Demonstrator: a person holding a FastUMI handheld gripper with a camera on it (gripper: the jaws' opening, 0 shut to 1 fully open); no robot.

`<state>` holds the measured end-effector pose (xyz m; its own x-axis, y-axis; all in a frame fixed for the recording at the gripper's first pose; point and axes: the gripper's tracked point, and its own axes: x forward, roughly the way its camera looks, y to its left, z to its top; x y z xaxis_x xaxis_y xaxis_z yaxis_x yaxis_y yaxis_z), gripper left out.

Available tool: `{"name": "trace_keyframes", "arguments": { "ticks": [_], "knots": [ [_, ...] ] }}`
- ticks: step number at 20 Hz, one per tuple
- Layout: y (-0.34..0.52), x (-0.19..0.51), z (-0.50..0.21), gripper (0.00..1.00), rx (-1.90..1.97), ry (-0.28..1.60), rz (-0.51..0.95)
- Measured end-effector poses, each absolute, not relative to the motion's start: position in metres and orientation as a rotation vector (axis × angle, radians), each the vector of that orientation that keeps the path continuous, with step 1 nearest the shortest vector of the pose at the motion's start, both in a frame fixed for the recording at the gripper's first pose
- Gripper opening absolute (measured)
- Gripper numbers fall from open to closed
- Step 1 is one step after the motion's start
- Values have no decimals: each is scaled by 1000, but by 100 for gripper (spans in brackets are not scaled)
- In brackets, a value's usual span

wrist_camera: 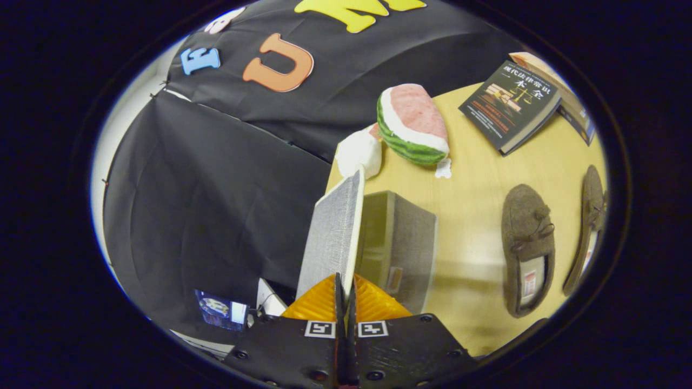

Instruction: Open the storage box then place both shoes into the box .Put the left shoe in first, then the right shoe, with the right side of both shoes facing outward in a uniform manner.

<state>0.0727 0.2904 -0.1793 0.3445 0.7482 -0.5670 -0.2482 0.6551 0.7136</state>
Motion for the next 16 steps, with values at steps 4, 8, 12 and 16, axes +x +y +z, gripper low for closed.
{"name": "trace_keyframes", "arguments": {
  "ticks": [4, 8, 12, 16],
  "knots": [
    [319, 67, -136, 1, 624, 1005, 709],
    [366, 54, -100, 1, 635, 988, 746],
    [418, 50, -77, 2, 592, 968, 783],
    [464, 46, -59, 9, 533, 944, 818]
  ]
}}
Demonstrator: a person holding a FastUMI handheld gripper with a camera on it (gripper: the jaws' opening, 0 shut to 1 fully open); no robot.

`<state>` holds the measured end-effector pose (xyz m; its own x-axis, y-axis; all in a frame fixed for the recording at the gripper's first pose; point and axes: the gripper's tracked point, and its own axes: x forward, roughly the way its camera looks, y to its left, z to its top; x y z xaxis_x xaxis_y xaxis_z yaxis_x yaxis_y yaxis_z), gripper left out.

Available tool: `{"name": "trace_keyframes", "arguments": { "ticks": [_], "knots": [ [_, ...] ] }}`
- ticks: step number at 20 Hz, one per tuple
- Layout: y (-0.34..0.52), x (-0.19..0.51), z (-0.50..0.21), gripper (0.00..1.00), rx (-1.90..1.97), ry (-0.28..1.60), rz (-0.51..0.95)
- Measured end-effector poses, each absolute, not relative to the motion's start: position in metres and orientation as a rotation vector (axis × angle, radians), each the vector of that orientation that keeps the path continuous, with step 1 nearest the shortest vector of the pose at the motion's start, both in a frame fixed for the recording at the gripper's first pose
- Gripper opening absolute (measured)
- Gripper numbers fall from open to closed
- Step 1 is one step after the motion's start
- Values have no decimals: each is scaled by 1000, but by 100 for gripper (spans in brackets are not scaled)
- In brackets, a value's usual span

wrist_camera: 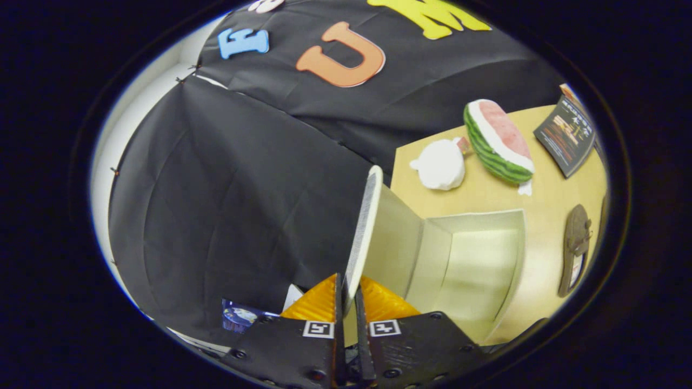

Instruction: Open the storage box then place both shoes into the box .Put the left shoe in first, then the right shoe, with the right side of both shoes facing outward in a uniform manner.

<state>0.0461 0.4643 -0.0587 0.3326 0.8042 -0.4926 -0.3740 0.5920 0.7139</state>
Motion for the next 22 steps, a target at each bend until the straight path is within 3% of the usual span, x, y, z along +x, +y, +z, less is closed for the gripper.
{"name": "trace_keyframes", "arguments": {
  "ticks": [5, 8, 9, 17, 22],
  "knots": [
    [498, 43, -44, 73, 373, 843, 838],
    [493, 38, -39, 85, 329, 807, 849],
    [488, 39, -39, 92, 328, 805, 841],
    [365, 77, -72, 95, 306, 793, 680],
    [258, 100, -135, 95, 267, 855, 547]
  ]
}}
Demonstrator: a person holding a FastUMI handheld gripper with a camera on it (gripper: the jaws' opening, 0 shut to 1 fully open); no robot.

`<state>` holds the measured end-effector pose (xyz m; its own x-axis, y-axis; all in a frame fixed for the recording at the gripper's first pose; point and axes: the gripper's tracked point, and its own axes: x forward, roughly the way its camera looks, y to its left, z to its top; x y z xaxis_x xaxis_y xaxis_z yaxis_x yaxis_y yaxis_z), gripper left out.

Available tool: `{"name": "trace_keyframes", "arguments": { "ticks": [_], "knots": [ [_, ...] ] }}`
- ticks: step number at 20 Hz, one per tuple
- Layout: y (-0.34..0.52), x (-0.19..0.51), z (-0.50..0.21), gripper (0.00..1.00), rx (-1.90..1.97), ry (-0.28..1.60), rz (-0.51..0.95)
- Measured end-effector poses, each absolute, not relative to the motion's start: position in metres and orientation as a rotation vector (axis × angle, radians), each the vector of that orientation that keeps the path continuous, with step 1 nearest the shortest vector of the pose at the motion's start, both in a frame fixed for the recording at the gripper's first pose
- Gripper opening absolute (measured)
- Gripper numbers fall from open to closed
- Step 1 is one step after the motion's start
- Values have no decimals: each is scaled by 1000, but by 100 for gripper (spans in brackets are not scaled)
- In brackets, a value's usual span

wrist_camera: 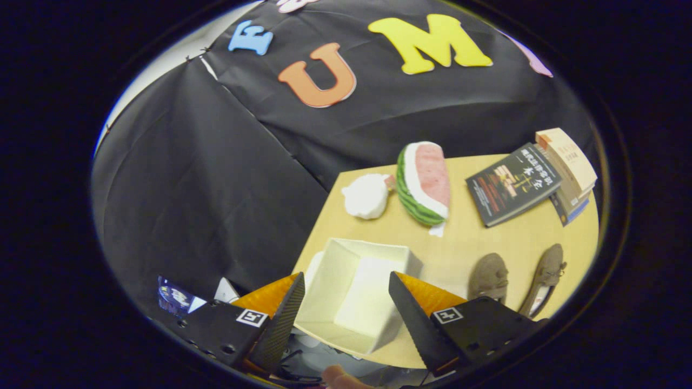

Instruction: Open the storage box then place both shoes into the box .Put the left shoe in first, then the right shoe, with the right side of both shoes facing outward in a uniform manner.

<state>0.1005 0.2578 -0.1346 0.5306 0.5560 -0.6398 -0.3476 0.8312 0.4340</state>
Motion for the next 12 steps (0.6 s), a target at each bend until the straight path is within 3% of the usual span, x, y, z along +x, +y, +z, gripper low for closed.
{"name": "trace_keyframes", "arguments": {
  "ticks": [7, 12],
  "knots": [
    [118, 112, -265, 95, 25, 952, 403],
    [63, 126, -353, 95, -168, 1027, 327]
  ]
}}
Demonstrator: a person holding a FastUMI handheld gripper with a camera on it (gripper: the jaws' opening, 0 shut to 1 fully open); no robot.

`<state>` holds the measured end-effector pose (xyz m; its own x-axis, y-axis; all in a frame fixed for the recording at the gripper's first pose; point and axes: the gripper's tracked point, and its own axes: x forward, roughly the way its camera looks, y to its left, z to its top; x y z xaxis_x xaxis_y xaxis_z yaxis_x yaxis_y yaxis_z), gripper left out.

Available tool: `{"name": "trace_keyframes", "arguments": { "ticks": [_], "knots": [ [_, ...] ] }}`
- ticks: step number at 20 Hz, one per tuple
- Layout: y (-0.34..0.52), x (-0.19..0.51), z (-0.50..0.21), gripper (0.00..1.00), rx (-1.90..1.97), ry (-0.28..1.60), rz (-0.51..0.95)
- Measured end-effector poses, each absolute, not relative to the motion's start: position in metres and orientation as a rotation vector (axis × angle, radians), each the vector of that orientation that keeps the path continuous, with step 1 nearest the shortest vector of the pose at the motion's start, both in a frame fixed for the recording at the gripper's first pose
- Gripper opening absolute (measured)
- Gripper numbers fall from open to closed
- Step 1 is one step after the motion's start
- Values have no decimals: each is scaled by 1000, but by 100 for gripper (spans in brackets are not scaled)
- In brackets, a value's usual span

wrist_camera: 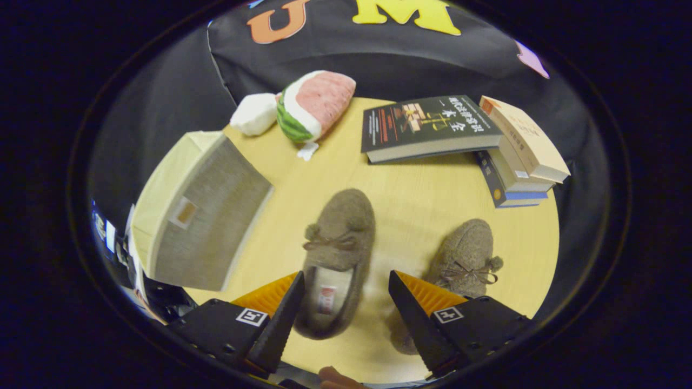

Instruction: Open the storage box then place both shoes into the box .Put the left shoe in first, then the right shoe, with the right side of both shoes facing outward in a uniform manner.

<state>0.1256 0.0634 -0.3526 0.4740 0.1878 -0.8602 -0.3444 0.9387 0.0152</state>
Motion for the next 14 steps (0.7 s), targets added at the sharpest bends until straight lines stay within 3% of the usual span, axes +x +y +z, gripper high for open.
{"name": "trace_keyframes", "arguments": {
  "ticks": [3, 6, 11, 12, 13, 14],
  "knots": [
    [48, 140, -385, 93, -161, 1071, 242],
    [55, 142, -395, 87, -90, 1097, 268],
    [77, 133, -401, 21, 69, 1163, 333],
    [77, 133, -399, 19, 95, 1168, 330],
    [75, 136, -397, 7, 127, 1163, 324],
    [76, 134, -399, 4, 153, 1174, 316]
  ]
}}
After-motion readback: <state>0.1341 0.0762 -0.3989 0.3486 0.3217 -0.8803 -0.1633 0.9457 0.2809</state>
